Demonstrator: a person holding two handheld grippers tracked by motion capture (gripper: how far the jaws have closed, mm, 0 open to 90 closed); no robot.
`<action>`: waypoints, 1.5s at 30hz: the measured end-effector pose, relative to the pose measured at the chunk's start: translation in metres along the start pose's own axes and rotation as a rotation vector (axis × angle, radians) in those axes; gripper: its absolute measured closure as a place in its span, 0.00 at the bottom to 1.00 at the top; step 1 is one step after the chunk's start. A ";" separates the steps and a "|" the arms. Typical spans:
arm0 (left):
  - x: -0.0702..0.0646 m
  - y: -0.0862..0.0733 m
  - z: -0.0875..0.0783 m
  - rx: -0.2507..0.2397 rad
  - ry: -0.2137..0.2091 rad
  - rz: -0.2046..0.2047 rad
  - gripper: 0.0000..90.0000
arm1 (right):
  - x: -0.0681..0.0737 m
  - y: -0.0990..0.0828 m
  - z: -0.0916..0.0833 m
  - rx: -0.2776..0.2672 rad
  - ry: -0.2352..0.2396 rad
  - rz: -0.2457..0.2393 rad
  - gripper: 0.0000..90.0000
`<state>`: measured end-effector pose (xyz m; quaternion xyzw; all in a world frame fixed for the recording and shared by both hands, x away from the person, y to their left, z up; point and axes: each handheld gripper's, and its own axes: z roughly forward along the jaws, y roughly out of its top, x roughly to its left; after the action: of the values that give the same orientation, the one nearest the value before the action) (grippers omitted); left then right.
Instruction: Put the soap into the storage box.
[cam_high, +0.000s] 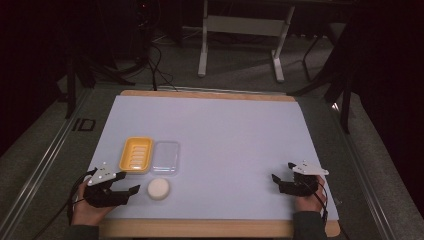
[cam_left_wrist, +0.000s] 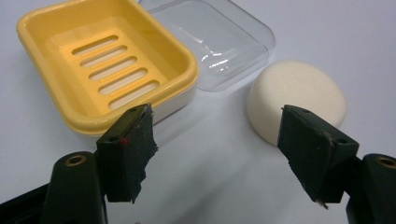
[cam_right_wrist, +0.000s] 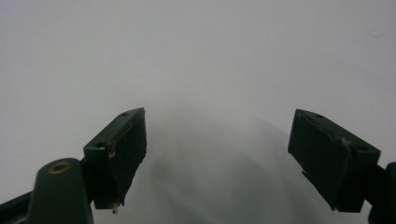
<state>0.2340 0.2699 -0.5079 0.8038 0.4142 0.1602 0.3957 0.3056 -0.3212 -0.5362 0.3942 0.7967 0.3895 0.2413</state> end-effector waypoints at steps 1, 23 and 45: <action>0.000 0.001 -0.001 0.005 -0.004 0.006 0.31 | 0.000 0.000 0.000 0.000 0.001 -0.001 0.21; -0.013 0.027 0.006 0.106 -0.073 0.138 0.29 | 0.002 -0.001 -0.002 -0.021 -0.011 -0.021 0.21; -0.026 0.047 0.019 0.238 -0.100 0.241 0.29 | 0.003 -0.001 -0.003 -0.030 -0.031 -0.026 0.21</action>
<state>0.2545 0.2239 -0.4821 0.8958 0.3107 0.1159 0.2960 0.3013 -0.3200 -0.5358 0.3862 0.7920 0.3921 0.2644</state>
